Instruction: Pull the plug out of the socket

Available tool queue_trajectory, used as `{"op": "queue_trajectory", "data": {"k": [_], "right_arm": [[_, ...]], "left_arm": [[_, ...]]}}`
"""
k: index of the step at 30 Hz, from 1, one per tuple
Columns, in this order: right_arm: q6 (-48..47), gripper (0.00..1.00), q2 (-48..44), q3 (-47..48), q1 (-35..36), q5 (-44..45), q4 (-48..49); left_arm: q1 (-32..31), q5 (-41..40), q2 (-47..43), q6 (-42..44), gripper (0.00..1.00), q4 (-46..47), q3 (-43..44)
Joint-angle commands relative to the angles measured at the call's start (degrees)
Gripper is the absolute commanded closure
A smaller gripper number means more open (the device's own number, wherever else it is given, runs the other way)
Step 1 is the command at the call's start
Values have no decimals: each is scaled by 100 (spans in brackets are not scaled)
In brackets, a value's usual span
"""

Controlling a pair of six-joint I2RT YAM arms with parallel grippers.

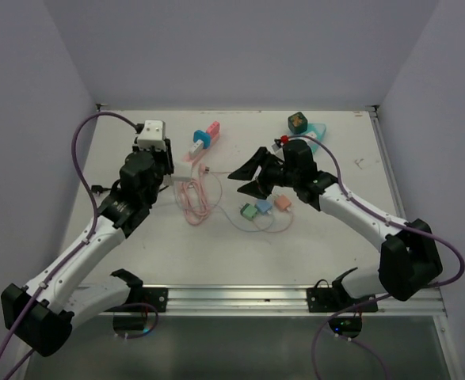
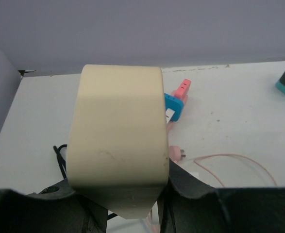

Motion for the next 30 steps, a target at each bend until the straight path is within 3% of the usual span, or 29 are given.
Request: {"op": "queue_trajectory", "data": {"k": [1, 2, 5, 15, 17, 22, 25, 26, 28, 30], "right_arm": [[-346, 33, 292, 504, 206, -34, 527], [-390, 25, 372, 574, 259, -16, 598], [-549, 18, 714, 986, 505, 28, 730], [-452, 17, 1549, 1375, 1032, 362, 1267], [-461, 25, 1594, 1419, 1085, 353, 1284], [-417, 63, 1507, 1331, 1164, 423, 1416], [-417, 81, 1375, 1199, 1156, 520, 1469], [-408, 92, 1357, 1138, 1164, 529, 1486], [-347, 100, 1305, 1102, 1156, 538, 1565], [-312, 100, 1269, 1067, 1156, 520, 1688]], "left_arm": [[-84, 600, -318, -673, 100, 229, 414], [-102, 653, -344, -874, 100, 211, 432], [-199, 829, -406, -1173, 100, 176, 432], [-586, 882, -423, -1570, 100, 176, 362], [-603, 856, -458, -1588, 100, 176, 335], [-603, 847, -459, -1587, 100, 176, 309], [-603, 856, -476, -1614, 100, 176, 239], [-603, 865, -485, -1640, 100, 176, 212], [-603, 882, -494, -1675, 100, -43, 151], [-603, 891, -502, -1754, 86, -140, 142]]}}
